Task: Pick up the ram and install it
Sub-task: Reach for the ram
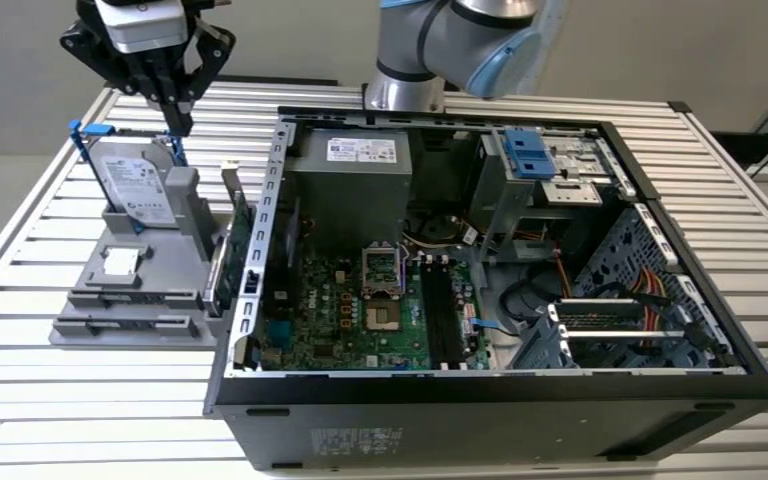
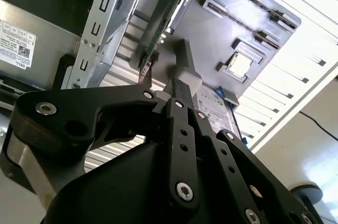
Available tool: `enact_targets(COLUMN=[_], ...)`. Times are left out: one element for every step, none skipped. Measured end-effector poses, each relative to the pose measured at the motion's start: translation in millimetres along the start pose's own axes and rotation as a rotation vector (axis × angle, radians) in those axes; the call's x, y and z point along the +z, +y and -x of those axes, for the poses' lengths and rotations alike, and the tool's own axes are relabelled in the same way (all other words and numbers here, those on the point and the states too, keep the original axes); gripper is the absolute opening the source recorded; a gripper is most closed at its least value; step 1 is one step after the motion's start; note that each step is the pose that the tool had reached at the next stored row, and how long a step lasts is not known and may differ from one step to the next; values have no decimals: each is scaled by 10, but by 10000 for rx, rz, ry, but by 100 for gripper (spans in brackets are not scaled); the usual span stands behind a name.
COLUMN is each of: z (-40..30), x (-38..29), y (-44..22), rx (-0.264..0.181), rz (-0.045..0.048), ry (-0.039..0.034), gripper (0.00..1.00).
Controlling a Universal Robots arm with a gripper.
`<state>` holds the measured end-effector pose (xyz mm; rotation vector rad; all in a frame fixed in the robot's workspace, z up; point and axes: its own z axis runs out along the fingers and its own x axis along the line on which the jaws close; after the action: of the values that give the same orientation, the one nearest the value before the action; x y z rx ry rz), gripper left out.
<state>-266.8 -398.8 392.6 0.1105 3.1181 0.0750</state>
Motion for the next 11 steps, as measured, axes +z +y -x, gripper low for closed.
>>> enact_targets(z=[-18,-35,-51,-68,-84,-99,-115,-133,-149,-166,-181], x=[-1,-1,-1,-1,-2,-2,-3,-3,-3,-4,-4], y=[-1,-3,-4,-5,-6,-7,-8,-9,-11,-12,-13], rx=[0,-1,0,-1,-1,-1,-1,0,0,0,0], rz=[-1,0,0,0,0,0,0,0,0,0,0], ry=[0,-1,-1,-1,-1,-1,0,0,0,0,-1], gripper=[0,0,0,0,0,0,0,0,0,0,0])
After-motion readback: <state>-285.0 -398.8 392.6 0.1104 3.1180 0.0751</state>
